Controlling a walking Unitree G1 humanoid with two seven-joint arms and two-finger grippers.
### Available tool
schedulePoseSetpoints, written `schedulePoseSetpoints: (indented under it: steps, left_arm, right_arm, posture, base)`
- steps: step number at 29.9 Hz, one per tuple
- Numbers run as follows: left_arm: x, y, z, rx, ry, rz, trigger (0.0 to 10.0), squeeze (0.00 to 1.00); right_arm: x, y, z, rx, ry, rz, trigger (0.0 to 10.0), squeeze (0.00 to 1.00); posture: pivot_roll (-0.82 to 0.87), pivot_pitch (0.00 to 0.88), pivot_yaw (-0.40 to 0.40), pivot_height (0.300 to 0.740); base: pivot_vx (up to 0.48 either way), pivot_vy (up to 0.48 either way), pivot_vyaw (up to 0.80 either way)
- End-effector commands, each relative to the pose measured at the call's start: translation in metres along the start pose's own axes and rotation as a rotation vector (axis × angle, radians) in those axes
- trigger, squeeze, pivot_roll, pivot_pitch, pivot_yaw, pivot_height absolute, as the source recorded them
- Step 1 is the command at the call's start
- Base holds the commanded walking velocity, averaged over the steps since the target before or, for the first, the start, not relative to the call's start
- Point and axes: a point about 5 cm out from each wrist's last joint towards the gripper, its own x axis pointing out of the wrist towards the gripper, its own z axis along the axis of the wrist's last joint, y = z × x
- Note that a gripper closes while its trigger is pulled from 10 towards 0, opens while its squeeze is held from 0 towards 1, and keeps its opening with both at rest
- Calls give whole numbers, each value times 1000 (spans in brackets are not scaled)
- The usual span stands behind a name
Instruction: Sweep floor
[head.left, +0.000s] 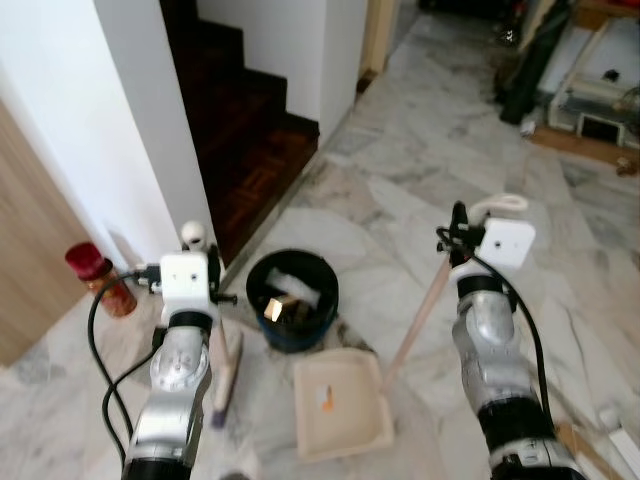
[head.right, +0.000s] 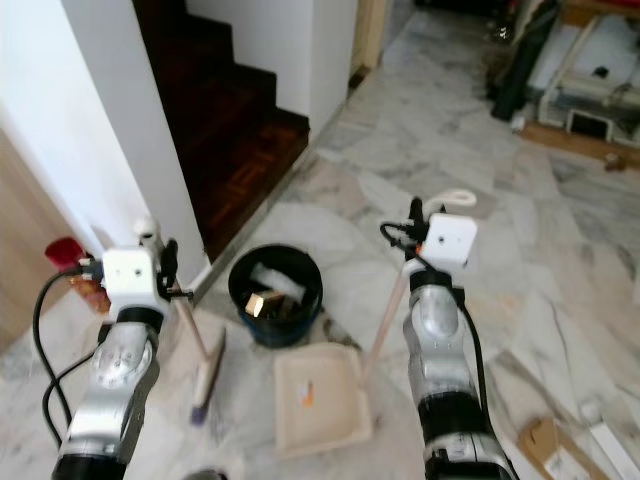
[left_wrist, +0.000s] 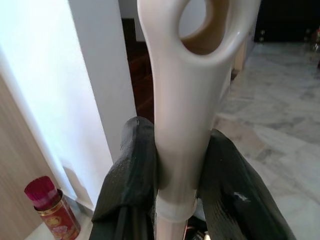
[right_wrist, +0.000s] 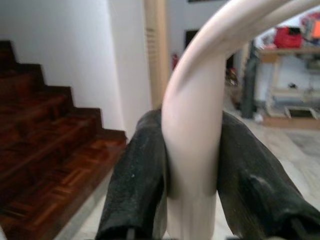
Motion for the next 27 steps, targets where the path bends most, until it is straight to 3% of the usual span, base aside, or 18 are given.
schedulePoseSetpoints:
  steps: [1, 27]
  left_arm:
    - [3, -4, 10, -2, -48, -12, 10000, 0]
    - [4, -7, 11, -4, -52, -24, 10000, 0]
  right_arm:
    - [3, -4, 7, -10, -26, -7, 10000, 0]
    - [4, -3, 6, -3, -13, -4, 10000, 0]
  posture:
    - [110, 89, -87, 740]
    - [113, 81, -89, 740]
  base:
    - [0, 0, 0]
    - [0, 0, -62]
